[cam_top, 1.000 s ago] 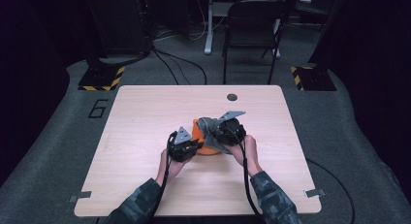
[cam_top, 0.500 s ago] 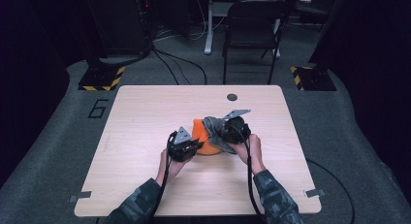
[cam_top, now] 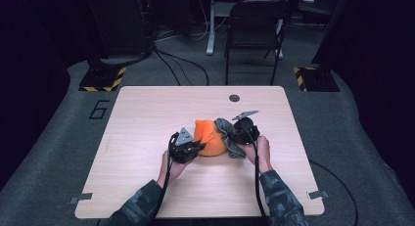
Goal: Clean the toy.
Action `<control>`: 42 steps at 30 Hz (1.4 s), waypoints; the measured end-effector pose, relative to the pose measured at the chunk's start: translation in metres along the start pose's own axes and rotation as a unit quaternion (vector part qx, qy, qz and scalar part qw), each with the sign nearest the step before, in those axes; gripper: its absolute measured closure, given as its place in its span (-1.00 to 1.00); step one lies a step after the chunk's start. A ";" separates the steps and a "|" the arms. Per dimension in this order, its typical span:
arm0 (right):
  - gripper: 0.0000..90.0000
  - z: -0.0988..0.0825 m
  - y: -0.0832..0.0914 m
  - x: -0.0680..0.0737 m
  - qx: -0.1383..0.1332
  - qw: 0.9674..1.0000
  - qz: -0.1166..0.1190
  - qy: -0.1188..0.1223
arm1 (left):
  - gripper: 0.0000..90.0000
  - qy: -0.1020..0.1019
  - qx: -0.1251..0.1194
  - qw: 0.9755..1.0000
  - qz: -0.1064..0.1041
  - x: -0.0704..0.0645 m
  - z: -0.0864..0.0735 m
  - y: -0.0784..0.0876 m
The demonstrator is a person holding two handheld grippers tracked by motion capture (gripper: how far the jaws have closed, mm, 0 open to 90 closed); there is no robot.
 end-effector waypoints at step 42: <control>0.68 0.027 0.018 0.028 -0.038 0.998 -0.005 0.046 | 0.75 0.004 -0.002 1.000 0.000 0.004 0.000 0.001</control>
Point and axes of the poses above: each handheld gripper's, and its own axes: y roughly backward along the jaws, z roughly out of its top, x roughly to its left, the point moved 9 cm from there along -y, roughly forward along the jaws, and after that the axes turned 9 degrees about y, right-handed, at the moved point
